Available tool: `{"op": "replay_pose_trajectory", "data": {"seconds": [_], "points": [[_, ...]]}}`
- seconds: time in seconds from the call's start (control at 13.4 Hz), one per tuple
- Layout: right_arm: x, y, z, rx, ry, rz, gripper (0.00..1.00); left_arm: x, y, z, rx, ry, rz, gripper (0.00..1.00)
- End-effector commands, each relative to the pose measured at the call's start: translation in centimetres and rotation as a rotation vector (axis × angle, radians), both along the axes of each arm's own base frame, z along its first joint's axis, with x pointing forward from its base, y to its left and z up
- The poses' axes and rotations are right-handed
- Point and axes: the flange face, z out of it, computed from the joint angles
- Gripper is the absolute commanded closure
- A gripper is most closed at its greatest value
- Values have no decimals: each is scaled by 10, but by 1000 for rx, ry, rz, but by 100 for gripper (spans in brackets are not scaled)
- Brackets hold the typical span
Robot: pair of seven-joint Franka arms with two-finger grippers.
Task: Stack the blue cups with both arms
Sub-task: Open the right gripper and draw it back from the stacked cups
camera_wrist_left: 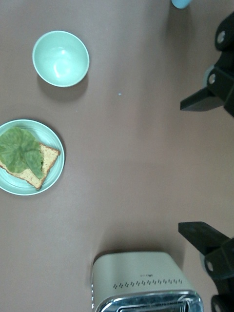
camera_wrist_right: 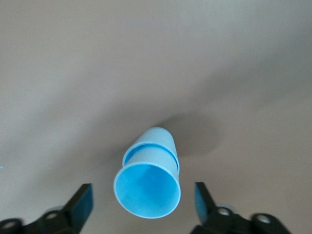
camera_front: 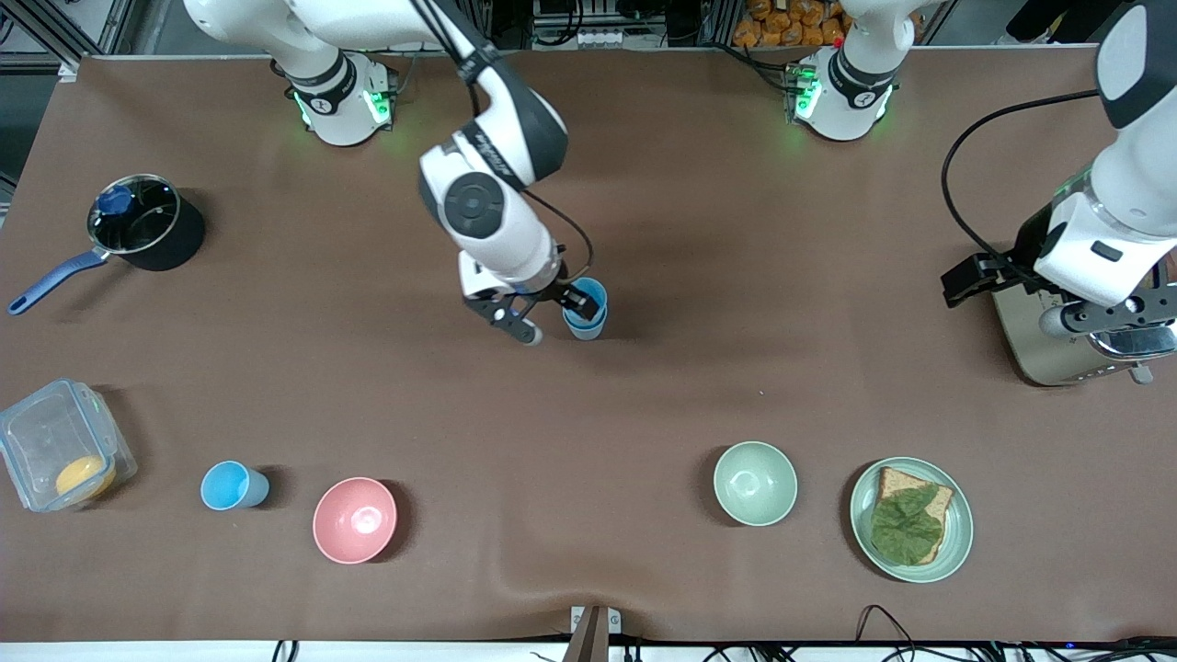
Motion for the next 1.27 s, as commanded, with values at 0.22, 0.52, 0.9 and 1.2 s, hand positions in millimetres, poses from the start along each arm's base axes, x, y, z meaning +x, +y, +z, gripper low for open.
{"op": "replay_pose_trajectory", "data": {"seconds": [0.22,0.52,0.9,1.2], "points": [[54,-161,55,17,22,270,0,-31,25,24,28,25,-80,0],[66,-248,63,-88,39,454,0,-28,54,27,-11,30,-77,0],[49,-377,89,-101,-1,658,0,-30,57,31,-10,24,-70,0],[15,-417,135,-96,-34,710,0,-28,56,28,-13,28,-67,0]]}}
